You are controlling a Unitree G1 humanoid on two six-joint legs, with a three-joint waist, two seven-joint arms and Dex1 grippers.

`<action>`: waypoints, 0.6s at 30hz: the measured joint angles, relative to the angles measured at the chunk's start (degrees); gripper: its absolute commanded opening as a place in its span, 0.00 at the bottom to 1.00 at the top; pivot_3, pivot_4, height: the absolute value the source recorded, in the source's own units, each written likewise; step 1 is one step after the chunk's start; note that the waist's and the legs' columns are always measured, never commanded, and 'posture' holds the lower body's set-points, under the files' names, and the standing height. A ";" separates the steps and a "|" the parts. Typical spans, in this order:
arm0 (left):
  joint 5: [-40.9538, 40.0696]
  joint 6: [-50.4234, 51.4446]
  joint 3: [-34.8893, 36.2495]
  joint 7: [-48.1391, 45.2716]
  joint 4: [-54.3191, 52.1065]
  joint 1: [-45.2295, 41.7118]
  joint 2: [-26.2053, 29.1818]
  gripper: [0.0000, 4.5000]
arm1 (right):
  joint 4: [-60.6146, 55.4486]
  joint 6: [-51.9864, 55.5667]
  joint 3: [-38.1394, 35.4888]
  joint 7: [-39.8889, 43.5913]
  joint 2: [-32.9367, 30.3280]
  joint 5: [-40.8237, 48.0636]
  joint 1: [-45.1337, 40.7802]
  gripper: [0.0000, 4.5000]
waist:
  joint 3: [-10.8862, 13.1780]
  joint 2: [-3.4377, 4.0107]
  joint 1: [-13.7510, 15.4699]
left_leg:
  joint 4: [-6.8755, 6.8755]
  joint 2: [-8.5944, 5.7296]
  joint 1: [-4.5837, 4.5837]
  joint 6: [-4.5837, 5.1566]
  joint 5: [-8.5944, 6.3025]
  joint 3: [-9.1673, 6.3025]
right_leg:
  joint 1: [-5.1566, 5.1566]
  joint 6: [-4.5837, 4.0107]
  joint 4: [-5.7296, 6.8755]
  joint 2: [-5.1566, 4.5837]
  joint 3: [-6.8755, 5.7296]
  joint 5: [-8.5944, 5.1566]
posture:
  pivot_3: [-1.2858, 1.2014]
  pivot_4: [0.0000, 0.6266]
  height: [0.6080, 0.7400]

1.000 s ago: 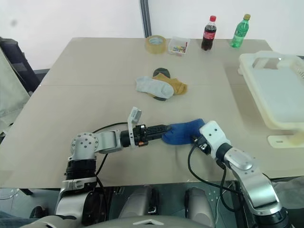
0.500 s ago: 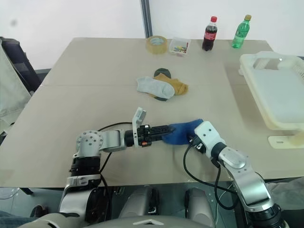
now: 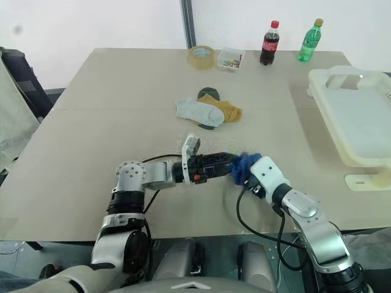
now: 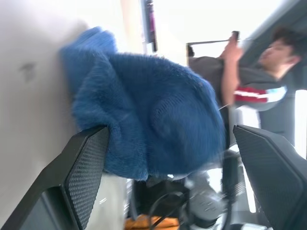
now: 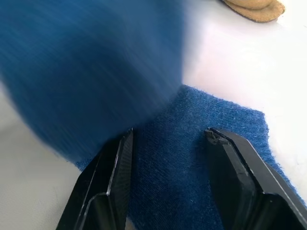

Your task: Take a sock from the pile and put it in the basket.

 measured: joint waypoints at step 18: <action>2.83 -3.39 -1.24 -2.62 6.56 -4.22 -4.46 0.98 | -9.91 16.18 -11.44 5.07 -8.50 8.74 1.11 0.54 | 0.05 -0.01 0.06 | -0.02 -0.01 -0.08 0.27 -0.16 -0.05 | -0.03 -0.02 -0.05 0.00 -0.04 -0.01 | 0.52 0.24 0.96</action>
